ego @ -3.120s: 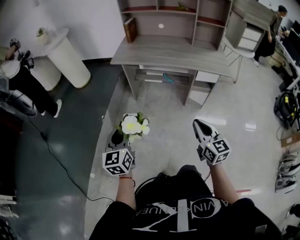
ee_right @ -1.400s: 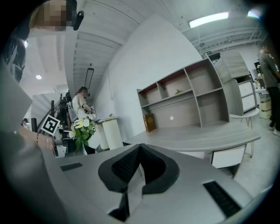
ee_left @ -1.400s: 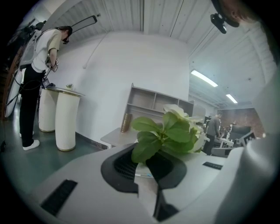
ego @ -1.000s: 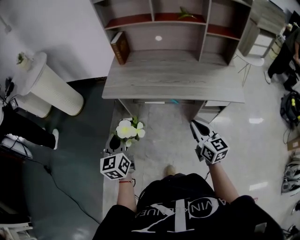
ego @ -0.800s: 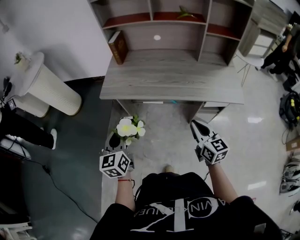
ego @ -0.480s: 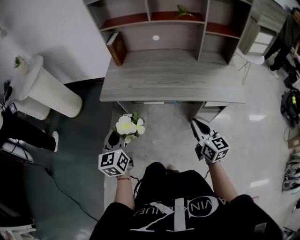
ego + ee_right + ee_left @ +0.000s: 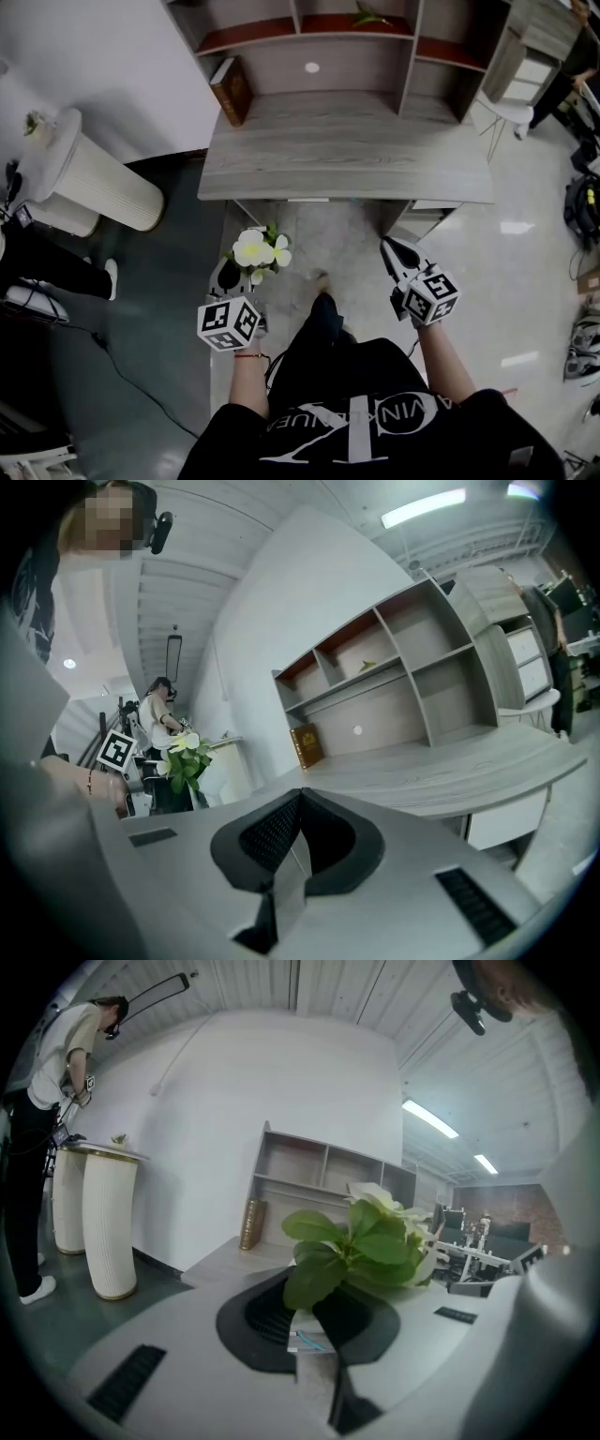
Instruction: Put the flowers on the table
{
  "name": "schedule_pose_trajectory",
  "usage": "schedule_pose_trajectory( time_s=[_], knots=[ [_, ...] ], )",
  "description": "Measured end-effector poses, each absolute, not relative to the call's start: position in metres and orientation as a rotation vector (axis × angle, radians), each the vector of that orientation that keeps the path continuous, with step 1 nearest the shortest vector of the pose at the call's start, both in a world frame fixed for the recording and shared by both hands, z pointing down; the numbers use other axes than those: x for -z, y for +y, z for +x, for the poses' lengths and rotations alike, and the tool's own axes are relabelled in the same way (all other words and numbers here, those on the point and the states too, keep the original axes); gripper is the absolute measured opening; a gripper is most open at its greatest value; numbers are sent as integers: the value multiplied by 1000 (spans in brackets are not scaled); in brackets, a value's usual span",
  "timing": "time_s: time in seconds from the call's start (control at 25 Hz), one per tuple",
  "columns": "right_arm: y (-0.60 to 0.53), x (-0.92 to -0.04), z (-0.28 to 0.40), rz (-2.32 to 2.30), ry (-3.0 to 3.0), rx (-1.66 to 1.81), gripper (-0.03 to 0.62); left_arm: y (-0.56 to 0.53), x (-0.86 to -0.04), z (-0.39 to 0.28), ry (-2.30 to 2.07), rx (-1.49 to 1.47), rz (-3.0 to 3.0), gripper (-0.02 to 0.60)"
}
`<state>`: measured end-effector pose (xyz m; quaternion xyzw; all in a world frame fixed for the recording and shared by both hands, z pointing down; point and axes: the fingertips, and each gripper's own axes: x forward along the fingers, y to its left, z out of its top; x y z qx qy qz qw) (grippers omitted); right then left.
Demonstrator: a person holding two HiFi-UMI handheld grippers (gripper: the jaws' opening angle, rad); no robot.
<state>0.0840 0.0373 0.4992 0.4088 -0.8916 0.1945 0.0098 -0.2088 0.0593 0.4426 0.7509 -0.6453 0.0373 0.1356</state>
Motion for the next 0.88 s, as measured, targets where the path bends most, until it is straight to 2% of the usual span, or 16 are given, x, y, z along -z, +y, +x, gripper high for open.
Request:
schedule_pose_trajectory(
  time_s=[0.88],
  knots=[
    [-86,-490,97,1445,-2692,-571,11,-93,-453,-201,-1743,-85,2221,46]
  ],
)
